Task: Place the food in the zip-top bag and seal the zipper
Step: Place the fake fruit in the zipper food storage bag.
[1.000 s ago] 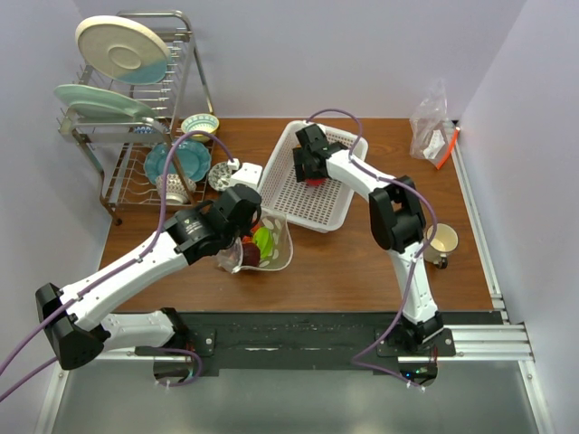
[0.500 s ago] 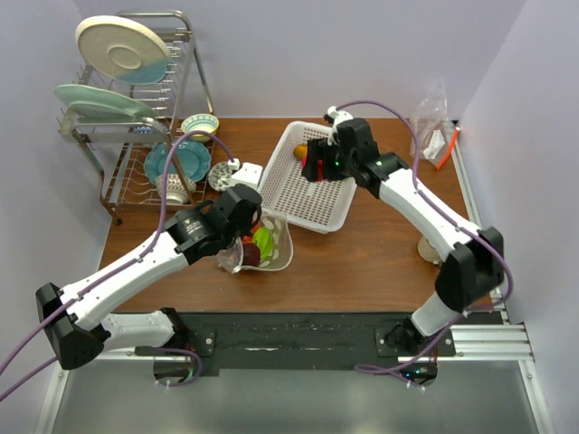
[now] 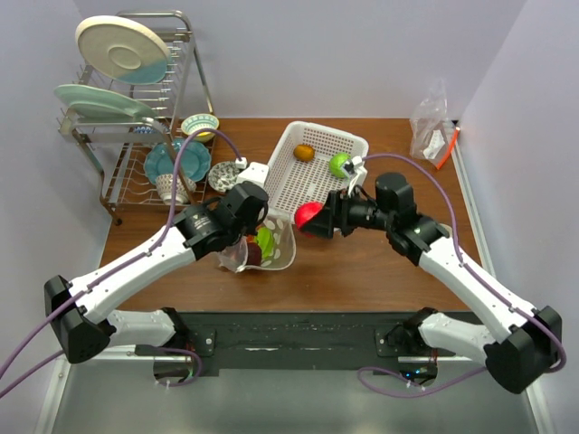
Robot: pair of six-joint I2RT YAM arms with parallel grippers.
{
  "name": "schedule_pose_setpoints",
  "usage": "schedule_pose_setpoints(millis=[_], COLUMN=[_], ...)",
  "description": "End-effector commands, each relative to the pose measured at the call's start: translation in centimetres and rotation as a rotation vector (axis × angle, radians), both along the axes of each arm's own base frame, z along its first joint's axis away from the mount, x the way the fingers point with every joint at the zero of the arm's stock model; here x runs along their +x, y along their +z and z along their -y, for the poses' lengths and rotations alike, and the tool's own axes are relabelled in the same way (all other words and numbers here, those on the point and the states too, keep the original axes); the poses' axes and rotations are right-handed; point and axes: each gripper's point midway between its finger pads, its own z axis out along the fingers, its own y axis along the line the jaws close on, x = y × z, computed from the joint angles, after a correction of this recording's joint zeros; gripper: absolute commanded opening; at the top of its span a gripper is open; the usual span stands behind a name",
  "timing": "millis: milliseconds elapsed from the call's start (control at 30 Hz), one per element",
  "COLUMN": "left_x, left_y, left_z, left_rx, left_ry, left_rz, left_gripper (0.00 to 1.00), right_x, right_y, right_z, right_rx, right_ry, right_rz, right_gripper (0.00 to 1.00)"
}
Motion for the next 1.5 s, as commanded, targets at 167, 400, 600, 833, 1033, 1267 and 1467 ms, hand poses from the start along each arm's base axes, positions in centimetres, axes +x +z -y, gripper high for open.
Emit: schedule_pose_setpoints(millis=[167, 400, 600, 833, 1033, 1267, 1467], left_x=[0.8, 0.3, -0.1, -0.4, -0.5, -0.4, -0.5], left_y=[3.3, 4.6, 5.8, 6.5, 6.3, 5.9, 5.4], left_z=[1.7, 2.1, 2.4, 2.8, 2.5, 2.1, 1.7], left_rx=[-0.094, -0.131, -0.176, -0.197, -0.188, -0.179, -0.165], left_ry=[-0.017, -0.038, -0.061, -0.09, -0.083, -0.072, -0.064], left_rz=[0.046, 0.043, 0.054, 0.052, 0.053, 0.06, 0.057], left_gripper=[0.0, 0.0, 0.0, 0.0, 0.0, 0.0, 0.0], right_x=[-5.7, -4.0, -2.0, -0.7, -0.3, 0.7, 4.5], right_y=[3.0, 3.4, 2.0, 2.7, 4.0, 3.0, 2.5], right_z=[-4.3, -5.8, -7.2, -7.1, -5.6, -3.6, 0.0], right_rx=[0.18, 0.188, 0.143, 0.097, 0.036, -0.116, -0.309], right_ry=[0.183, 0.176, 0.149, 0.122, 0.071, -0.009, -0.237], right_rz=[0.024, 0.059, 0.08, 0.147, 0.209, 0.211, 0.266], right_gripper=[0.63, 0.63, 0.65, 0.99, 0.99, 0.99, 0.99])
